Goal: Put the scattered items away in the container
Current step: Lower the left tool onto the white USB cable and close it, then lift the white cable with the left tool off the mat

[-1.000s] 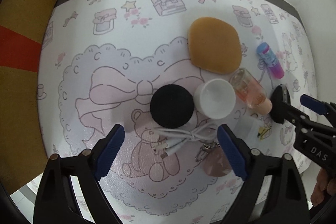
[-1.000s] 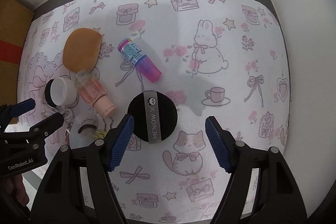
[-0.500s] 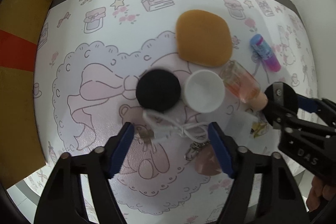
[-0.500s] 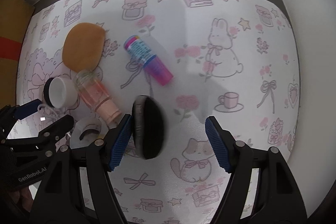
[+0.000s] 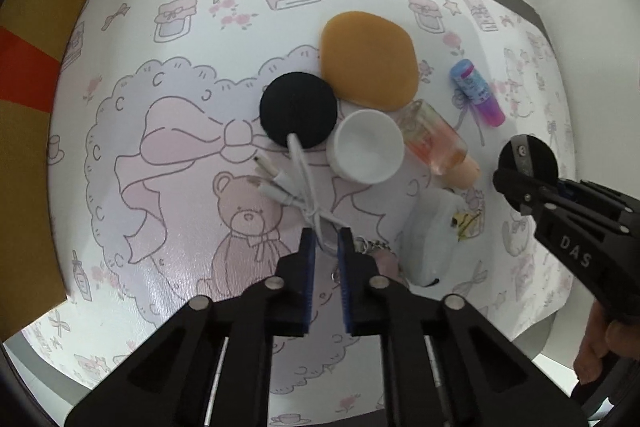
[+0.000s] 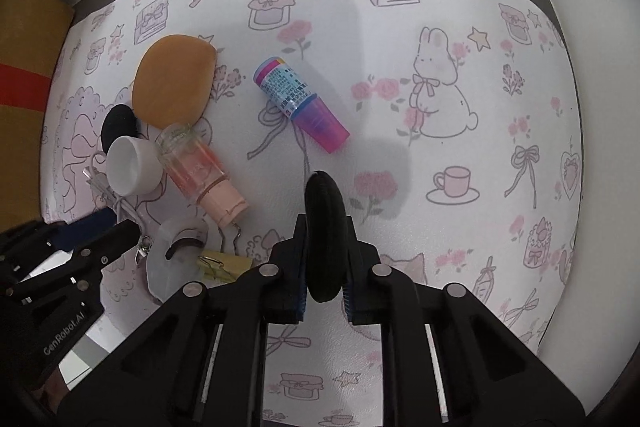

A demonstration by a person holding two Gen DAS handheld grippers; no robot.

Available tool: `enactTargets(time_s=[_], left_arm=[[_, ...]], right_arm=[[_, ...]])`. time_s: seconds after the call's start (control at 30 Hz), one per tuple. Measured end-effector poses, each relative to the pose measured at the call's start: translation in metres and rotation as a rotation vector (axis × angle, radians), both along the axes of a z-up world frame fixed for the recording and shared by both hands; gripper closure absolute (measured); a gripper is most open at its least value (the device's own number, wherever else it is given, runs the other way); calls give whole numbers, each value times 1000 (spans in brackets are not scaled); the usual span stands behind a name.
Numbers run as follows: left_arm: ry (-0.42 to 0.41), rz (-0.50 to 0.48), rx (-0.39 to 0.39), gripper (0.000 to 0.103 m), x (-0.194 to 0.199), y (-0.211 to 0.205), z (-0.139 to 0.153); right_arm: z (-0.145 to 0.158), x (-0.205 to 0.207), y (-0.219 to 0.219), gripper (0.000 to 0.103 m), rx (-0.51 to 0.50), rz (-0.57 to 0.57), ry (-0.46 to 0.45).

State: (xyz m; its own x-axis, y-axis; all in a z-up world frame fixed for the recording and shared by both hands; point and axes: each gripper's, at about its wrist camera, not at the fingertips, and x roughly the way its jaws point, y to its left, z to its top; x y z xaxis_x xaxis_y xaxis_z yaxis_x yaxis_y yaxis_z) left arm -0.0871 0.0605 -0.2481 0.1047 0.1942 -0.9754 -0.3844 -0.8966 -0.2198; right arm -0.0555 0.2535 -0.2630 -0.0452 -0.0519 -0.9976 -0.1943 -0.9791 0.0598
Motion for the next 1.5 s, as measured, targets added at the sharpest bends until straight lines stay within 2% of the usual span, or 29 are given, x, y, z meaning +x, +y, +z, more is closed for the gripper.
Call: enactTargets(time_s=[0.1,0.2,0.23,0.33,0.4,0.53,0.6,0.67,0.8,0.87,0.97,1.03,1.17,1.27,1.43,1.47,1.5], left_arm=[[3,22,27,98,-4,-9,3],[18,33,62,99,-2,-10,28],[25,36,70,99,-4,-9,32],[49,50,86,99,-4,-12,46],[59,81,92,99,-13,-2,49],[80,98,104,100,-5,-21,56],[85,106,112,100,-4,-13,52],[88,114,109,99,-1,-20,56],[32,130,120,98,-5,-10,38],[38,126,106,97,-7,-1,31],[31,141,84,88,-13,7,19],[28,143,38,84,-15,13,10],[26,156,9,84,-19,18,-2],[31,168,-16,84,-23,20,-9],[75,172,-50,84,-25,27,-9],[76,176,-58,84,-25,27,-9],[79,178,-68,89,-24,28,-9]], right_arm=[[6,5,0,89,-2,-12,14],[14,10,1,89,-5,-17,29],[21,-6,-4,89,-5,-18,31],[33,-8,-8,89,-6,-16,49],[40,-6,-12,89,-7,-15,63],[53,5,-20,89,-8,-9,96],[74,12,-28,89,-1,-5,105],[79,10,-27,89,-2,-4,115],[77,12,-35,89,3,-1,126],[78,16,-39,89,5,2,124],[80,19,-40,89,-1,11,107],[81,19,-41,89,9,22,105],[76,16,-41,89,19,26,98],[68,12,-36,89,5,88,93],[53,3,-29,89,-7,63,84],[50,1,-27,89,11,19,101],[48,-2,-26,89,15,5,103]])
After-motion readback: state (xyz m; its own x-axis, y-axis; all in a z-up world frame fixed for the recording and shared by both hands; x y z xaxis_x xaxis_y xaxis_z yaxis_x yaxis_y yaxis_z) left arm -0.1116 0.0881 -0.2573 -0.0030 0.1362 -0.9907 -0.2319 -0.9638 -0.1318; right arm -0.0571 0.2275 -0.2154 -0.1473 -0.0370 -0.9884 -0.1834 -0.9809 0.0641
